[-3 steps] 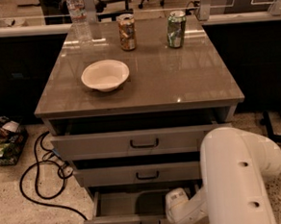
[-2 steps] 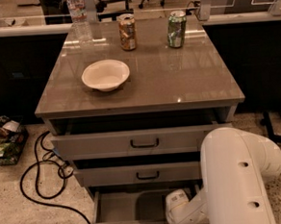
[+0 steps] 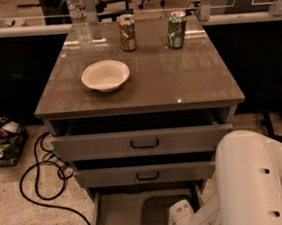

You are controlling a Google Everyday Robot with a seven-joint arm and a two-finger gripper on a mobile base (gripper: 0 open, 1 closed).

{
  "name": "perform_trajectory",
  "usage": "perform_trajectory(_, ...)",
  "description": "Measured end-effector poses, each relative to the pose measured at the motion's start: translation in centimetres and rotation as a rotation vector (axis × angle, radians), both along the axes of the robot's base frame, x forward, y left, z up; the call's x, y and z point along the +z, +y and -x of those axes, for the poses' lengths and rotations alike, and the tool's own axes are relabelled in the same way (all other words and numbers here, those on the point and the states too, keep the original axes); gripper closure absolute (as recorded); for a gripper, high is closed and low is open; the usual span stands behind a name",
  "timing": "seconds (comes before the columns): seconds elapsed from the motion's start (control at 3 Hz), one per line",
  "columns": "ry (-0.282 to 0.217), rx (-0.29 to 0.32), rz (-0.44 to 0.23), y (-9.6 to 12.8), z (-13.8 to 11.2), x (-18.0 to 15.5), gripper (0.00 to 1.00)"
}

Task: Open bottom drawer

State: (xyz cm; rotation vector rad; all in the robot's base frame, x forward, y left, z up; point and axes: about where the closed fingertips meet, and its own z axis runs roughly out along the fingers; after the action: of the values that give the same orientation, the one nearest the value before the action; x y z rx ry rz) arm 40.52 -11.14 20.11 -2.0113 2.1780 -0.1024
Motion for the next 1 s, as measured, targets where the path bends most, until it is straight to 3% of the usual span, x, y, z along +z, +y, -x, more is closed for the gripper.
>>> perform_trajectory(0.33,0.002,0.000,-0.001,0.0,0.1,0.3,1.00)
perform_trajectory(0.67,0.084,0.008,-0.029,0.9,5.9,1.0,1.00)
perform_trajectory(1.0,0.085,0.008,-0.029,0.9,5.7,1.0,1.00)
